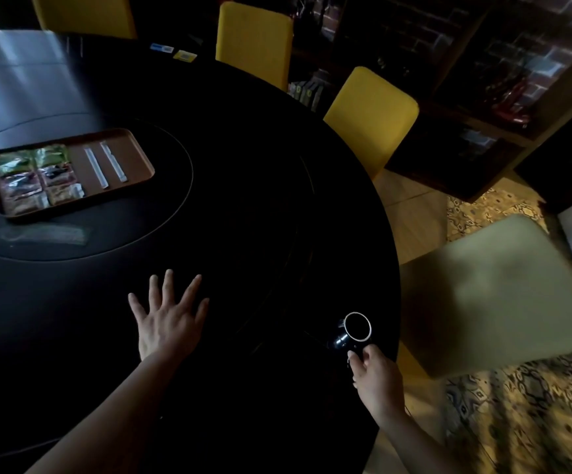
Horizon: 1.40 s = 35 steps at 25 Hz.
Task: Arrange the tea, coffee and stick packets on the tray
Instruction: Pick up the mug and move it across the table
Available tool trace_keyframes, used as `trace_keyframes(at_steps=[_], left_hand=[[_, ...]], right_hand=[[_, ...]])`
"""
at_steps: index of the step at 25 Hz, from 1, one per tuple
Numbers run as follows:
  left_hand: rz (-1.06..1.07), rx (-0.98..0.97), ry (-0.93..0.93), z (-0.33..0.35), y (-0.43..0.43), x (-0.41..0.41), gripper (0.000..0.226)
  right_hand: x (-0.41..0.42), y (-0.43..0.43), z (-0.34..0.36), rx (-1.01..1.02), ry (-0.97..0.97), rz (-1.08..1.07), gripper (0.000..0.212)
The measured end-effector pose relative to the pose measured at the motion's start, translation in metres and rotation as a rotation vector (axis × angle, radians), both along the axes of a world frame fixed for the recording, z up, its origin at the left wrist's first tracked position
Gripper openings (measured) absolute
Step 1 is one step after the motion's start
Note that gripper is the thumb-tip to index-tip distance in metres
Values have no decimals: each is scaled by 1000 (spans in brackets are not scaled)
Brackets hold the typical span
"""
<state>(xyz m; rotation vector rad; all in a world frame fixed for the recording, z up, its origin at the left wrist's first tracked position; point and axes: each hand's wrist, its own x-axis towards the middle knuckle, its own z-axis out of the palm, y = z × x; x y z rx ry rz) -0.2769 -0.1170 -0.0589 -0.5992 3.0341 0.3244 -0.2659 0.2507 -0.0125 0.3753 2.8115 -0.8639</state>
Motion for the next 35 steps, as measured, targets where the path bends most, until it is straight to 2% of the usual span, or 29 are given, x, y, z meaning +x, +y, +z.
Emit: trace_keyframes(at_steps=[4, 6, 9, 15, 18, 27, 33, 35], left_hand=[[8, -3, 9, 2, -1, 0, 62], [14, 4, 10, 3, 0, 1, 62], [22, -3, 2, 2, 0, 2, 63], [28, -21, 3, 1, -1, 2, 62], [35, -27, 1, 1, 0, 1, 60], [31, -51, -46, 13, 0, 2, 59], [29, -47, -55, 19, 3, 2, 60], [26, -46, -51, 18, 2, 3, 60]], right_hand=[[-5, 7, 2, -103, -27, -74, 23], [-15, 13, 6, -332, -58, -282, 20], [-23, 18, 16, -805, -142, -589, 23], [-22, -1, 20, -1228, -317, -751, 23], [-28, -6, 17, -1283, -357, -813, 24], [-33, 2, 6, -1265, -345, -865, 24], [-32, 11, -10, -1316, -302, -1060, 27], [-29, 11, -13, -1355, -274, -1108, 22]])
